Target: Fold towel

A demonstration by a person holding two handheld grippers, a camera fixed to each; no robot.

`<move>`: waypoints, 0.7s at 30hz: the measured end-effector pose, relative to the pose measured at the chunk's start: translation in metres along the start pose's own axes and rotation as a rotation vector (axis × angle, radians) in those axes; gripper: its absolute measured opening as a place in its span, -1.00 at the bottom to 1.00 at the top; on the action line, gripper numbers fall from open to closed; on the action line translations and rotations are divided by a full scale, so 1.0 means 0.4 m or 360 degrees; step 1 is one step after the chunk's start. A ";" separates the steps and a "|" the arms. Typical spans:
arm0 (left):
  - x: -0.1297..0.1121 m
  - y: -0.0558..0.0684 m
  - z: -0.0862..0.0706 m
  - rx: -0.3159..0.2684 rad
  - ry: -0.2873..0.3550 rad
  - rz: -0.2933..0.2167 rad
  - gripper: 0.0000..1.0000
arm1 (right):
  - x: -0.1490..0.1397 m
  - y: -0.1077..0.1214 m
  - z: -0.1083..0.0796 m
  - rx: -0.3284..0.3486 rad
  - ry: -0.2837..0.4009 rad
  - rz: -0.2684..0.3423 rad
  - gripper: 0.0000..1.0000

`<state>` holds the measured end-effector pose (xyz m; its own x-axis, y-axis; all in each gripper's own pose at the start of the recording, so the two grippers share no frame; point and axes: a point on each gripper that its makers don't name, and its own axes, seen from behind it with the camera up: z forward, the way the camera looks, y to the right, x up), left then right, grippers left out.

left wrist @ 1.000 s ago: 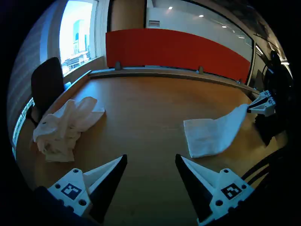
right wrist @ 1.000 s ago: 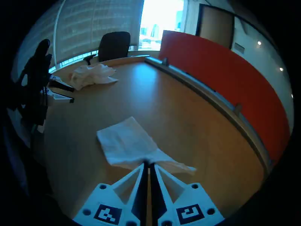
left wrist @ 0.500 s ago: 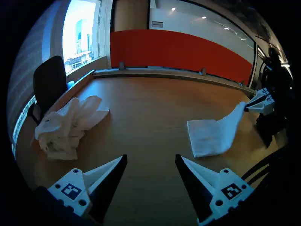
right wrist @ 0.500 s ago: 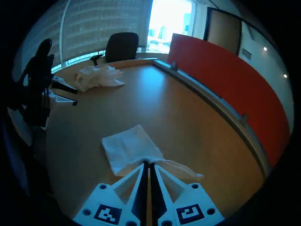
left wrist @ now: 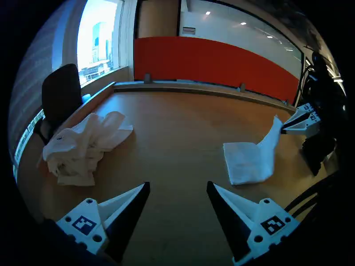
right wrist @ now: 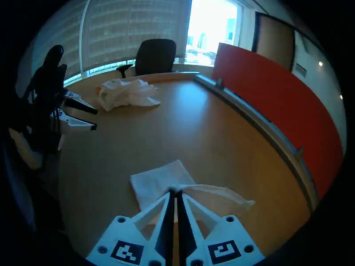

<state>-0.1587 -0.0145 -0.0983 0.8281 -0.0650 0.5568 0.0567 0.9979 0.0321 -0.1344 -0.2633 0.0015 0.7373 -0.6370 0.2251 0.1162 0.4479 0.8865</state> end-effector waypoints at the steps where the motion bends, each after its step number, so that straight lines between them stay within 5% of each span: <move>1: -0.001 0.000 -0.001 -0.0002 0.0003 0.0001 0.90 | 0.002 -0.002 0.003 0.0004 -0.0002 -0.0002 -0.89; 21: -0.010 0.006 0.000 -0.0038 0.0108 0.0016 0.90 | 0.014 -0.045 0.068 0.0090 -0.0045 -0.0007 -0.89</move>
<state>-0.1617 -0.0117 -0.1004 0.8645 -0.0562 0.4994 0.0611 0.9981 0.0066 -0.1502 -0.2919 -0.0022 0.7176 -0.6567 0.2318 0.0813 0.4095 0.9087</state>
